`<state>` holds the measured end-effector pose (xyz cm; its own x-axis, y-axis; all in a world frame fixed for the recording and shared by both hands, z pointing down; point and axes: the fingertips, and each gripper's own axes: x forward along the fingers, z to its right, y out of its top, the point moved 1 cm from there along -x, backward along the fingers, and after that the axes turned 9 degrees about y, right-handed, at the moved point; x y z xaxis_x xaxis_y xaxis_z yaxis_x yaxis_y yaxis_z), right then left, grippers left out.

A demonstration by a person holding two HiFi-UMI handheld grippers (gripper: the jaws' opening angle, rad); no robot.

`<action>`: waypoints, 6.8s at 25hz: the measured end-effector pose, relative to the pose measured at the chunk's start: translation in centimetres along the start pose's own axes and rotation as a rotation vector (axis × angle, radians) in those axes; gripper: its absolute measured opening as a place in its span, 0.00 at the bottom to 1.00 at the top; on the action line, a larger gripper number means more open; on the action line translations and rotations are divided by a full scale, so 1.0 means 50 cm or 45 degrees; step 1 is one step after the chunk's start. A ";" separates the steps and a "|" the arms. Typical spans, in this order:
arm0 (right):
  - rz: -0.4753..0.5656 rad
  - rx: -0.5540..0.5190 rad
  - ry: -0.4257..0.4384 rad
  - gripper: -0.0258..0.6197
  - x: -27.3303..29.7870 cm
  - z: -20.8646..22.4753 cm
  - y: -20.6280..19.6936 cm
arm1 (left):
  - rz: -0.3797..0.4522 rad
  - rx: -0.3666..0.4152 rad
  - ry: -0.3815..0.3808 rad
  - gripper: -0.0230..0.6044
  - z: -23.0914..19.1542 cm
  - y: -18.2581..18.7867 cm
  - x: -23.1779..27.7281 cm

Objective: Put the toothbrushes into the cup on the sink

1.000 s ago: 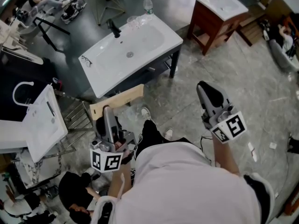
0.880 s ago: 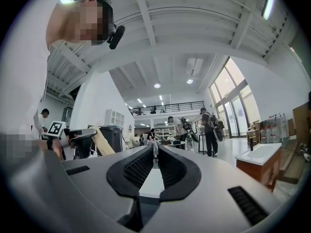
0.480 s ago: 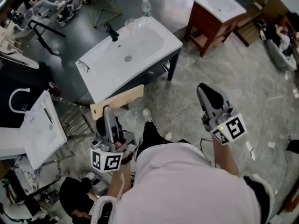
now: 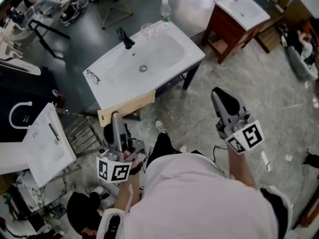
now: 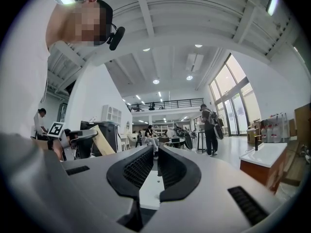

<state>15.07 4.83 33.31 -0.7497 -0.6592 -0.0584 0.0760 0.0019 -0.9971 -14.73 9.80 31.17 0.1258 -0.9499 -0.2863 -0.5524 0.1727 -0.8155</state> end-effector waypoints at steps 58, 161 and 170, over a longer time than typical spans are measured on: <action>0.019 -0.044 -0.110 0.12 0.323 0.174 0.027 | -0.038 -0.116 -0.080 0.13 -0.227 0.006 0.369; -0.048 0.095 0.306 0.12 0.470 0.472 -0.027 | -0.212 0.301 0.408 0.18 -0.305 -0.292 0.649; -0.063 0.067 0.375 0.12 0.517 0.395 -0.032 | -0.221 0.425 0.433 0.04 -0.314 -0.210 0.514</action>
<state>8.57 -27.07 34.38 -0.9111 -0.4111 -0.0289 0.0628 -0.0690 -0.9956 -18.62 -20.50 40.26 -0.1139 -0.9935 0.0028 -0.2467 0.0255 -0.9688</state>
